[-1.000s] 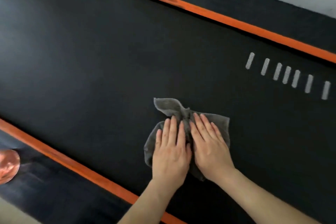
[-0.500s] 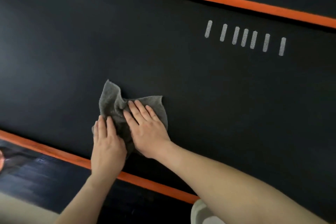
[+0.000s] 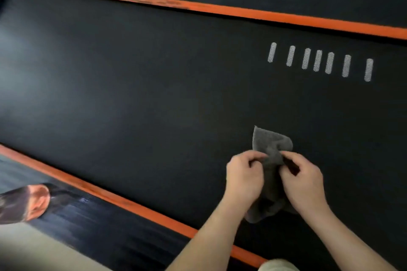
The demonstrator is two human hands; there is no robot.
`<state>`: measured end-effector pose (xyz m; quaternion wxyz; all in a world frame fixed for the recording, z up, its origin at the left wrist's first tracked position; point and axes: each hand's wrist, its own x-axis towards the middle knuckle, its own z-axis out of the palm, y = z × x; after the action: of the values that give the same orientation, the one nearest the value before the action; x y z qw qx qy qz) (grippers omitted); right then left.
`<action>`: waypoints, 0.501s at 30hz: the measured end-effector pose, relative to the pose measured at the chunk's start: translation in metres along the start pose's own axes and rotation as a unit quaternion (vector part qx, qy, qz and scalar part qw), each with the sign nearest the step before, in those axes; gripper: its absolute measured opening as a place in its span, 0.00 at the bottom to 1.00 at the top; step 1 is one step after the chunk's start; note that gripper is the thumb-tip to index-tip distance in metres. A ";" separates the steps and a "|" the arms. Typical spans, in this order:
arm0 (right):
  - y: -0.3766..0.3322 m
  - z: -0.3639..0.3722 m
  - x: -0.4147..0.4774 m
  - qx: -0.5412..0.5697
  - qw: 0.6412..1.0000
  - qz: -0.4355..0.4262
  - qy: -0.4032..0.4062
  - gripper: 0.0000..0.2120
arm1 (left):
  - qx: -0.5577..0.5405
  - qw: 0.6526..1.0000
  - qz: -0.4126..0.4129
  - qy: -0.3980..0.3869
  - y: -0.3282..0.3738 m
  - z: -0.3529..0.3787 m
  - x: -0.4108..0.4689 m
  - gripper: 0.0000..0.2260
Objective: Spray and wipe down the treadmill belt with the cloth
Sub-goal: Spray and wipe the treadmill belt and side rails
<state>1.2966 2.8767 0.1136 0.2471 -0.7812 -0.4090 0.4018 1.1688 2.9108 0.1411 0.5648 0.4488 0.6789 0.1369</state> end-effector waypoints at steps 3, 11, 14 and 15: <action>-0.063 0.030 0.015 0.259 0.939 0.145 -0.175 0.14 | -0.261 0.957 -0.106 0.066 0.001 -0.061 0.006 0.16; -0.116 0.124 0.001 -0.295 0.884 -0.354 -0.083 0.30 | 0.233 0.903 0.031 0.359 -0.047 -0.195 0.025 0.17; -0.088 0.164 -0.006 -0.370 0.808 -0.410 -0.206 0.28 | 0.256 0.927 0.078 0.263 -0.067 -0.167 0.021 0.14; -0.080 0.170 -0.005 -0.392 0.782 -0.428 -0.225 0.30 | 0.262 0.934 0.077 0.229 -0.076 -0.152 0.018 0.16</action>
<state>1.1188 2.9259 0.0781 -0.0331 -0.4423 -0.8678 0.2239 0.9994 2.9310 0.1260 0.2435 0.5884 0.7650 0.0963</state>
